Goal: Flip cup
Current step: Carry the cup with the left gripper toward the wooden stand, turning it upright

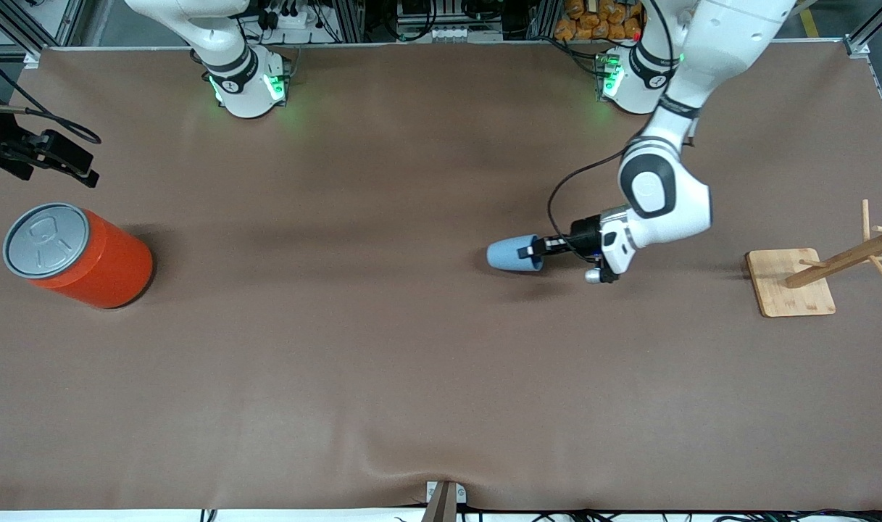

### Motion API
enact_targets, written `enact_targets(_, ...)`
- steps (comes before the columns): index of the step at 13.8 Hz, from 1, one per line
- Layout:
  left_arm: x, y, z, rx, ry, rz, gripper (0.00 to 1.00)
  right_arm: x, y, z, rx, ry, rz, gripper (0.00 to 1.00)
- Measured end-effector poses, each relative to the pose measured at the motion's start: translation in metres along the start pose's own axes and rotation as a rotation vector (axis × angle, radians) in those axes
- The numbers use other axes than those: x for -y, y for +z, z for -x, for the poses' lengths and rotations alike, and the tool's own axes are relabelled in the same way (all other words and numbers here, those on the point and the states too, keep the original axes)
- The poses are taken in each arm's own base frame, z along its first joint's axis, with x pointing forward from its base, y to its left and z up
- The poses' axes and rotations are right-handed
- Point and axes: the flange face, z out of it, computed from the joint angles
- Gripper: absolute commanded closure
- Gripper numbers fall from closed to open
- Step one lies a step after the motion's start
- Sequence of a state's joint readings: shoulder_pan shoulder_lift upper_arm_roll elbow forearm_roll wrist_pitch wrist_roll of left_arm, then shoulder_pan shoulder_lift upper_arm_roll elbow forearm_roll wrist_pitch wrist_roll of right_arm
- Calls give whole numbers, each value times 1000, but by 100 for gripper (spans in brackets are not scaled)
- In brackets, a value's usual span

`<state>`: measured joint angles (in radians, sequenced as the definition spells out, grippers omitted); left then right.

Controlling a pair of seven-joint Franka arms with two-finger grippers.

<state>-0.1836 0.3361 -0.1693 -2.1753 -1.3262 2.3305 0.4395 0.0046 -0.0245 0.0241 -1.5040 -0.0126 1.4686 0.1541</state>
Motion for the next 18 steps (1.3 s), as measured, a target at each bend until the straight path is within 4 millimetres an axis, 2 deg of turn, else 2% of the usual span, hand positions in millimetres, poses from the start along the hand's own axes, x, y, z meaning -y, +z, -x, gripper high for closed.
enact_targets(2,-14,-25,-3,0,14,-88,100,0,-1,0,-1,0,0,0)
enact_targets(5,-29,-51,-4,-1,73,-264,100,1,-1,0,-1,-3,0,0)
enact_targets(10,-18,-98,-22,-32,203,-560,100,2,-1,0,-1,-4,0,0)
enact_targets(18,-8,-124,-34,-140,161,-830,100,2,-1,1,-1,-4,0,0)
